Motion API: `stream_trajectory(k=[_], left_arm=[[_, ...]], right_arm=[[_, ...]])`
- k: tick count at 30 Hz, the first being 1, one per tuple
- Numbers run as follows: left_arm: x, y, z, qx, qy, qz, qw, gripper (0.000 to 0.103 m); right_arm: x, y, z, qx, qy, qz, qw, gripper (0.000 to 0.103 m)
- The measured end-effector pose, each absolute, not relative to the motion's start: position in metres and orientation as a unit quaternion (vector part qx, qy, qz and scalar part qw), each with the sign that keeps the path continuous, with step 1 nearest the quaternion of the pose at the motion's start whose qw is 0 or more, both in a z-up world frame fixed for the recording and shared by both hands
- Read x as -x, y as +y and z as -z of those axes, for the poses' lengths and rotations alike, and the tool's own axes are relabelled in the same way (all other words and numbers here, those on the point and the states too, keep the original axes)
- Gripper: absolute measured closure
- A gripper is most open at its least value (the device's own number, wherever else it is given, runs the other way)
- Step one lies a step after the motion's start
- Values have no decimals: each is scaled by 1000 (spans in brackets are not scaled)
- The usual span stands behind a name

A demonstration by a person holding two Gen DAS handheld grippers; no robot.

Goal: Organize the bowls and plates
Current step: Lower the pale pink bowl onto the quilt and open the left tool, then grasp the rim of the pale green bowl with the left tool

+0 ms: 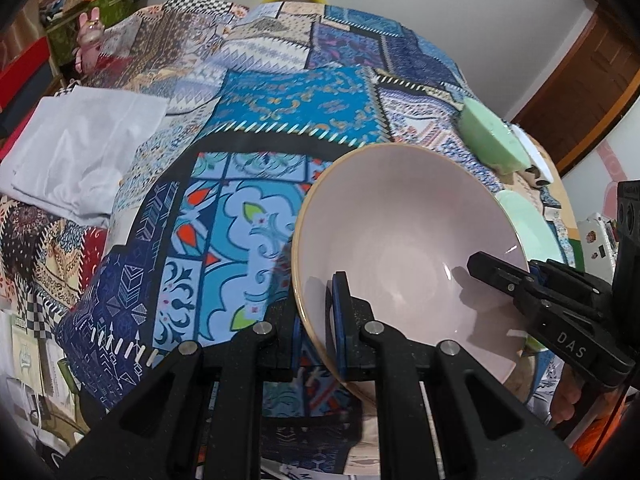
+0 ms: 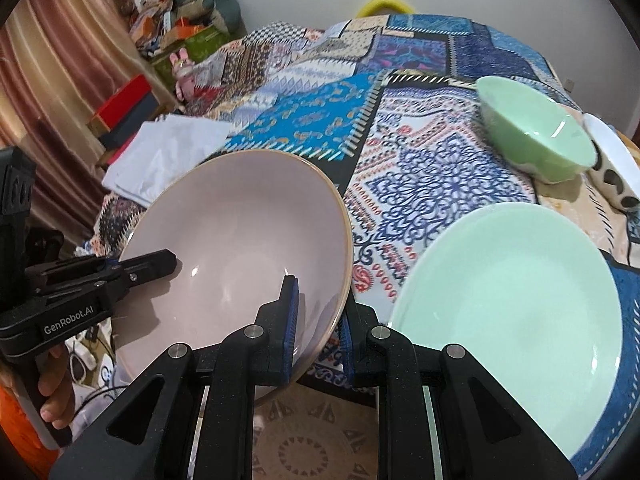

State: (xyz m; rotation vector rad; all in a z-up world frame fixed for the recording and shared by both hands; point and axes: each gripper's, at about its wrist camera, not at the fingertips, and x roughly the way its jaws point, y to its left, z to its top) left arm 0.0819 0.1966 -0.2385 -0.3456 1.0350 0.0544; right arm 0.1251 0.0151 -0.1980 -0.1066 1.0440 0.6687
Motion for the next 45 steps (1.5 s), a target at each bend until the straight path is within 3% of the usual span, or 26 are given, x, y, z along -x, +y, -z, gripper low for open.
stream_trajectory(k=[15,20,30,36,38,41,45], left_arm=[[-80,195,246,155,494,-42,854,88],[-71,195,230,149,473,-57,866,59],[-65,178,182,116,430,-64,893,45],[-78,154,153,105,406,-50,907,31],[-84,145,146,101,399,-42,910,23],[-95,129,135,86,380,-37,920,14],[-113,107,124,63,364,-27,929,9]], right_arm=[[-125,6,191,53,483,-312,817,81],[-126,-13,179,44,472,-301,828,76],[-131,-58,147,25,433,-269,860,56],[-144,-85,127,13,409,-249,878,51],[-150,-93,121,13,403,-243,882,49],[-158,-108,114,9,389,-230,892,38],[-170,-123,108,4,377,-218,900,37]])
